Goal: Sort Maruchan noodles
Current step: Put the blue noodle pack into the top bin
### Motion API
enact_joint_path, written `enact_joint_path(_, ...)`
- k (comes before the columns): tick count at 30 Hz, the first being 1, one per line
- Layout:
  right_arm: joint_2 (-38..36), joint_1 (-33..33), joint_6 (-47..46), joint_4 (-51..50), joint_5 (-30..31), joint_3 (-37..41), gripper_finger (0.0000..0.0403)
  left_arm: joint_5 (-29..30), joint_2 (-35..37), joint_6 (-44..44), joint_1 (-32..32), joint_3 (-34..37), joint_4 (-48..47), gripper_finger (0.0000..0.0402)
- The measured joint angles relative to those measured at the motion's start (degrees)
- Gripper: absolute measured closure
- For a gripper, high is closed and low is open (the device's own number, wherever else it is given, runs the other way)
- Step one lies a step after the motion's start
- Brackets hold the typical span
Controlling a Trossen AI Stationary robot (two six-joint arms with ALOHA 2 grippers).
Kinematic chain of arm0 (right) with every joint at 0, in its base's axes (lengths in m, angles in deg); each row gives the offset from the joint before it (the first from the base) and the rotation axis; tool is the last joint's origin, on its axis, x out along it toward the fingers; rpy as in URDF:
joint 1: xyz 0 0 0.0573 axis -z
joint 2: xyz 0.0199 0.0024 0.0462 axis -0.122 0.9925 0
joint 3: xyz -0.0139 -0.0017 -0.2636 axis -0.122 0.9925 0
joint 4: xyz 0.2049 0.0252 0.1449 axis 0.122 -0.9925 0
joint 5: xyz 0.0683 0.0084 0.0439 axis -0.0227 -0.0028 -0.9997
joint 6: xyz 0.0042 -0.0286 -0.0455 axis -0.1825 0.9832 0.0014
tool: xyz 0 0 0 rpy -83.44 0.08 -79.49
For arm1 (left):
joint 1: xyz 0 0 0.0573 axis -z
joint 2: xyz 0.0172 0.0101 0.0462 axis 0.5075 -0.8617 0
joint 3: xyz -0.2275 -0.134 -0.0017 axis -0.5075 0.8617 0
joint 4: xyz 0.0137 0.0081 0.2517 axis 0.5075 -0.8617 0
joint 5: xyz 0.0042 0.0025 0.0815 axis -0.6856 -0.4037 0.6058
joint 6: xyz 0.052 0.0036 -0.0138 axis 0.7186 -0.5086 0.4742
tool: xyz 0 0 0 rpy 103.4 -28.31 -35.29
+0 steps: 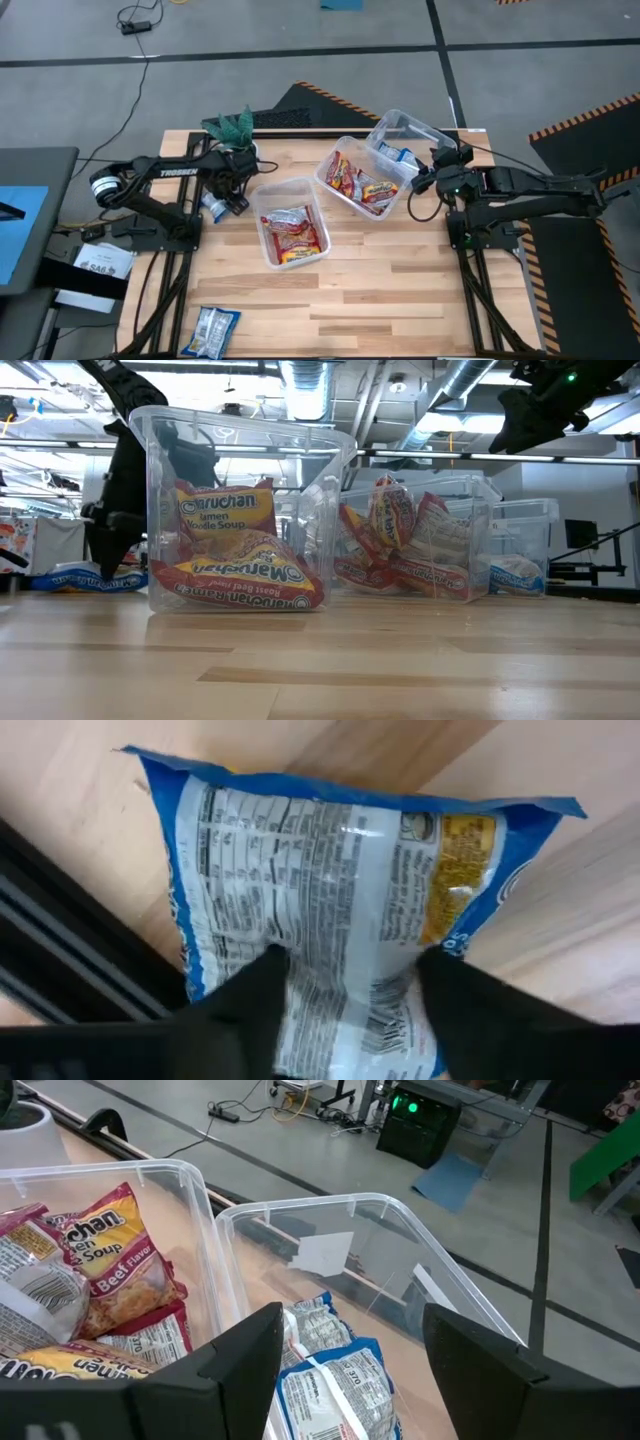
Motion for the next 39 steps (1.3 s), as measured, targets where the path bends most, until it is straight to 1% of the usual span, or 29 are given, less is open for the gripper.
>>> enact_joint_path(2,0.0,0.0,0.02,-0.02,0.0,0.0,0.014,0.84,-0.03,-0.6,0.67,0.0,-0.2,0.0253)
enact_joint_path(5,0.01,0.0,0.0,-0.02,0.0,0.0,0.014,1.44,-0.03,-1.24,1.74,0.07,-0.72,0.0348)
enact_joint_path(6,0.01,0.0,0.0,0.0,0.0,0.0,0.014,1.82,-0.06,-1.54,2.11,-0.08,-1.09,0.0374)
enact_joint_path(7,0.0,0.0,0.02,-0.02,0.0,0.0,0.014,2.06,-0.15,-1.99,2.47,-0.29,-1.32,0.0386)
enact_joint_path(12,0.01,0.0,0.0,-0.01,-0.02,0.0,0.014,1.84,-0.53,-2.5,4.95,-2.93,-4.04,0.0401)
enact_joint_path(18,0.0,0.0,0.02,-0.02,-0.02,0.0,0.014,-1.57,-0.49,-3.99,8.8,-6.49,-7.2,0.04)
enact_joint_path(27,0.02,0.0,0.02,-0.04,-0.04,0.0,0.014,-1.06,0.18,-6.98,14.42,-10.49,-10.63,0.04)
enact_joint_path(32,0.0,0.0,0.02,-0.06,-0.06,0.0,0.014,0.21,4.49,-9.1,16.06,-11.74,-13.48,0.0401)
enact_joint_path(35,0.0,0.0,0.02,-0.09,-0.07,0.0,0.014,2.04,9.16,-11.01,16.16,-11.96,-15.54,0.0401)
enact_joint_path(39,0.0,0.0,0.02,-0.09,-0.08,0.0,0.014,2.38,16.13,-12.22,16.14,-11.98,-15.4,0.0401)
